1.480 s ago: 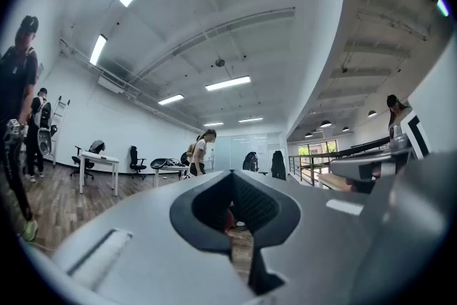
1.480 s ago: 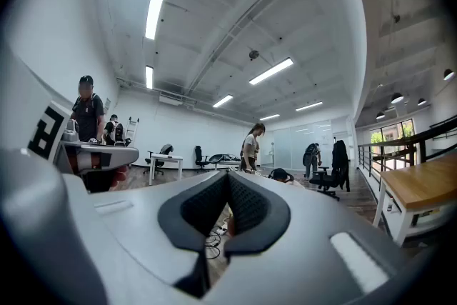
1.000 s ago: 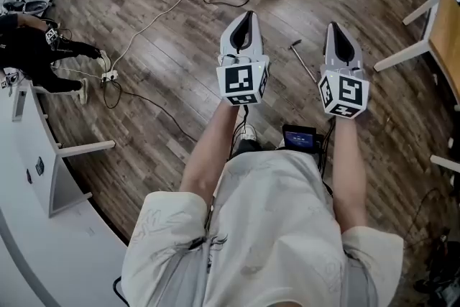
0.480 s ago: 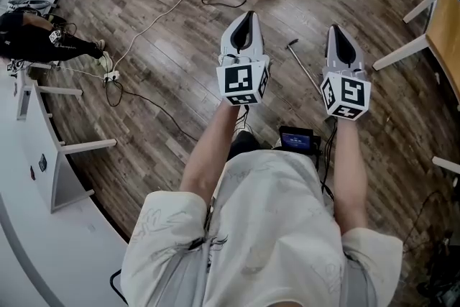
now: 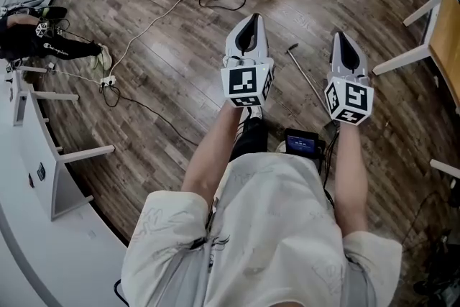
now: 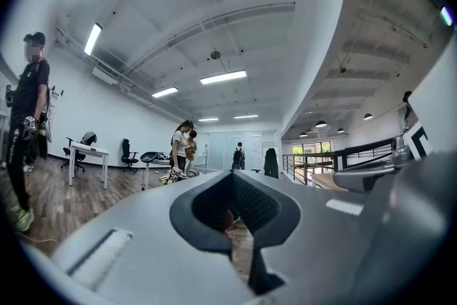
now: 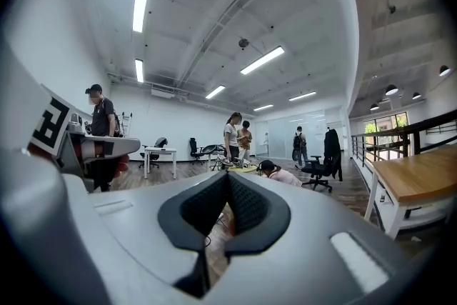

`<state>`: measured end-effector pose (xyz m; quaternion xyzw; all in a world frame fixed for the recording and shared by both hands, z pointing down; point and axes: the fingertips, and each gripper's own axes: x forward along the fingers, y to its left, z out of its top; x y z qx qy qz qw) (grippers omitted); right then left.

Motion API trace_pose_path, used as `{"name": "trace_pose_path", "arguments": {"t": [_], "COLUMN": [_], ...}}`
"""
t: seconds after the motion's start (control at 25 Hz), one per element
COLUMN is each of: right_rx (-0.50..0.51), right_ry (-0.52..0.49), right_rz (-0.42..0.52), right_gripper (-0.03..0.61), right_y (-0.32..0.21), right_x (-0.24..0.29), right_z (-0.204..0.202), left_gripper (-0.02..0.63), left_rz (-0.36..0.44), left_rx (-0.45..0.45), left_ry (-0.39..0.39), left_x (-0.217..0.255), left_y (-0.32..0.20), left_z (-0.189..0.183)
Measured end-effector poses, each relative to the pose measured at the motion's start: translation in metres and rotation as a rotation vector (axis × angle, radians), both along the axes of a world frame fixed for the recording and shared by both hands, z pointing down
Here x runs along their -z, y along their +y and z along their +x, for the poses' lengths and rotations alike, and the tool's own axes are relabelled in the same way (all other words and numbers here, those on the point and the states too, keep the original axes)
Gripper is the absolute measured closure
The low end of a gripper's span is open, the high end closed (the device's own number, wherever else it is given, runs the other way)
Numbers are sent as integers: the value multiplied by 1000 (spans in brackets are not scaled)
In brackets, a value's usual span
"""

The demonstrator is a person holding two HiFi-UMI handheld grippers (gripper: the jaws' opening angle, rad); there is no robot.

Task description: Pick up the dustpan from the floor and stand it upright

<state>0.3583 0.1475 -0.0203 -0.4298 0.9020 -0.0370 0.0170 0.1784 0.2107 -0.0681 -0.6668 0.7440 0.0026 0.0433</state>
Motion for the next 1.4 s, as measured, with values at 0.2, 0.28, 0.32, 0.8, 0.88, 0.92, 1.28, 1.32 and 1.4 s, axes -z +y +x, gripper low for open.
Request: {"name": "trace_pose_path", "arguments": {"t": [0.2, 0.28, 0.32, 0.8, 0.88, 0.92, 1.28, 1.32, 1.4], "right_rx": [-22, -31, -34, -93, -103, -107, -134, -136, -142], "right_ry": [24, 36, 43, 103, 105, 106, 80, 72, 63], "right_rz": [-1, 1, 2, -7, -17, -22, -62, -70, -82], "right_gripper": [572, 572, 572, 572, 572, 572, 572, 572, 572], "right_y": [-45, -60, -67, -146, -174, -189, -328, -340, -360], "right_x": [40, 53, 57, 71, 65, 60, 21, 15, -2], "right_z": [-100, -147, -171, -343, -344, -340, -271, -264, -255], "left_gripper": [594, 594, 594, 594, 594, 594, 594, 594, 594], "left_rz": [10, 12, 13, -7, -14, -18, -27, -25, -24], "left_rx": [-22, -35, -42, -103, -112, -119, -179, -186, -204], "left_ry": [7, 15, 20, 58, 55, 51, 28, 31, 33], "left_x": [39, 50, 54, 59, 54, 50, 25, 22, 8], "left_y": [-49, -66, -74, -168, -199, -215, -367, -382, -407], "left_z": [-104, -151, -174, -356, -358, -355, -272, -263, -249]}}
